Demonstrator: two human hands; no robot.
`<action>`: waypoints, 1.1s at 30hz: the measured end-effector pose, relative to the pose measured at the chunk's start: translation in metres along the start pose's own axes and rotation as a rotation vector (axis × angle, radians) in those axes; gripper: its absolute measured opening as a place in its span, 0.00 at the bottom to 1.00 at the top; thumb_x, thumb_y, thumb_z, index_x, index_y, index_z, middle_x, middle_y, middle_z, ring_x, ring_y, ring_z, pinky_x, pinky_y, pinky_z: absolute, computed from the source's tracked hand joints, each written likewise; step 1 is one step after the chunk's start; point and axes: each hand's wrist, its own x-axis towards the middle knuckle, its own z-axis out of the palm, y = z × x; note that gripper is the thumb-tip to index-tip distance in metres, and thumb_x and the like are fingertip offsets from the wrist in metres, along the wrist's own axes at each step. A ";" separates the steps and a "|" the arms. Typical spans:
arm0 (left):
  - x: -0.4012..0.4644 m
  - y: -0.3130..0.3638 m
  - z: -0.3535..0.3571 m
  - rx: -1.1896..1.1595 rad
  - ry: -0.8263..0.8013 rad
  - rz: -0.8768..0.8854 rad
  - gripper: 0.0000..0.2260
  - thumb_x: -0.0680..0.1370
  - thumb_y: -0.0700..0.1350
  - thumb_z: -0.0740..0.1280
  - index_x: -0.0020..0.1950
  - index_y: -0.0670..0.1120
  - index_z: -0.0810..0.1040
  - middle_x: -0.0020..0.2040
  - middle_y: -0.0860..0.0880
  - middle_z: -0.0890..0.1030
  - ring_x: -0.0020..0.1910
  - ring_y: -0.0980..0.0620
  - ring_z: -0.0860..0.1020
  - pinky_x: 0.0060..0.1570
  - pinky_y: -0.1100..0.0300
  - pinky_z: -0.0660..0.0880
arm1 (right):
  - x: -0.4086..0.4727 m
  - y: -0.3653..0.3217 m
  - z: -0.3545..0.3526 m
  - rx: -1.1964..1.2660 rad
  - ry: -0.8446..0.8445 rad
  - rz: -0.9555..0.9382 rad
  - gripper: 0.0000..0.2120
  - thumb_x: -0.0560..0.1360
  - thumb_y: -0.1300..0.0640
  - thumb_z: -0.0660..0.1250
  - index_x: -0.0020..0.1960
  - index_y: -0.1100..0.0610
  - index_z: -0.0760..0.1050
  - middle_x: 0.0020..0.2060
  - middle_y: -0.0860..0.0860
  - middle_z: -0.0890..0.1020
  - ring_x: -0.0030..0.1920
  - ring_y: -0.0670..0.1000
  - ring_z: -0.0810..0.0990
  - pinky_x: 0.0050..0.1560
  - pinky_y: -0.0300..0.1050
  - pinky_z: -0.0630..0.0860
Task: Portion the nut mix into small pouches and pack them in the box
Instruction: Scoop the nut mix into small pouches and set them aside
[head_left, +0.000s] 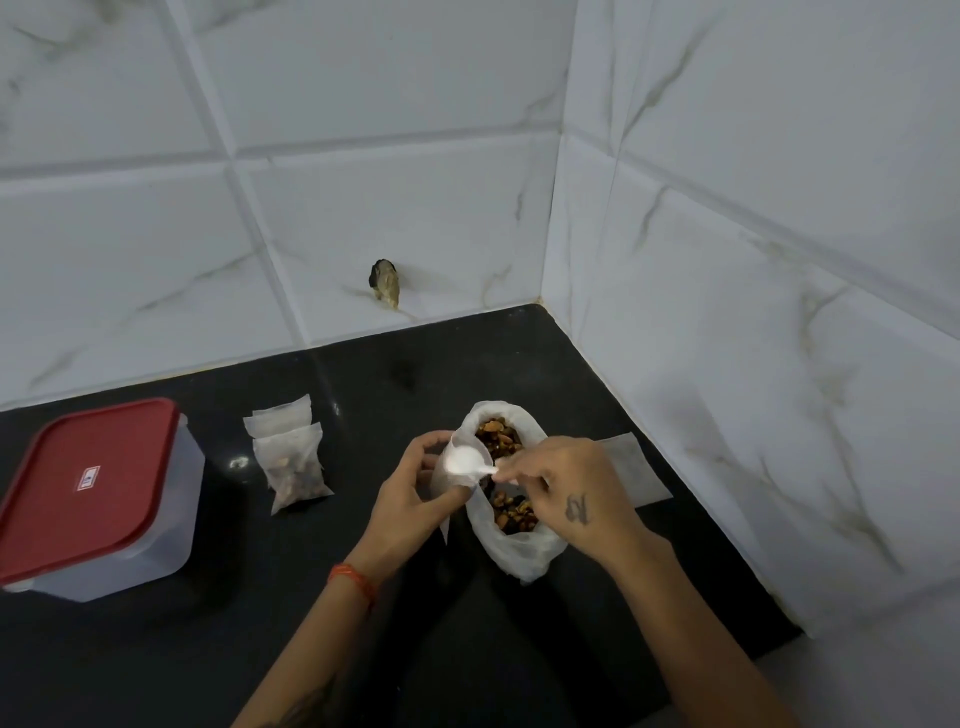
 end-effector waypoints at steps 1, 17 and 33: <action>0.000 0.001 0.000 -0.002 0.003 0.001 0.23 0.71 0.46 0.74 0.62 0.59 0.70 0.58 0.54 0.77 0.57 0.54 0.76 0.54 0.57 0.77 | -0.001 0.000 0.000 0.021 0.046 -0.005 0.08 0.72 0.57 0.66 0.46 0.53 0.84 0.40 0.47 0.86 0.41 0.45 0.83 0.43 0.44 0.81; 0.004 0.011 0.003 -0.019 0.035 -0.049 0.18 0.73 0.45 0.72 0.62 0.54 0.74 0.56 0.56 0.79 0.55 0.57 0.78 0.53 0.61 0.76 | 0.003 -0.008 -0.004 0.310 0.135 0.375 0.14 0.69 0.63 0.73 0.42 0.43 0.82 0.35 0.38 0.83 0.39 0.39 0.82 0.41 0.31 0.77; -0.007 -0.001 0.010 -0.041 0.085 -0.217 0.09 0.77 0.50 0.67 0.55 0.56 0.70 0.53 0.53 0.78 0.51 0.55 0.78 0.45 0.61 0.74 | 0.010 0.026 0.038 -0.127 -0.271 0.421 0.12 0.75 0.60 0.65 0.59 0.54 0.78 0.50 0.54 0.76 0.48 0.52 0.76 0.46 0.38 0.70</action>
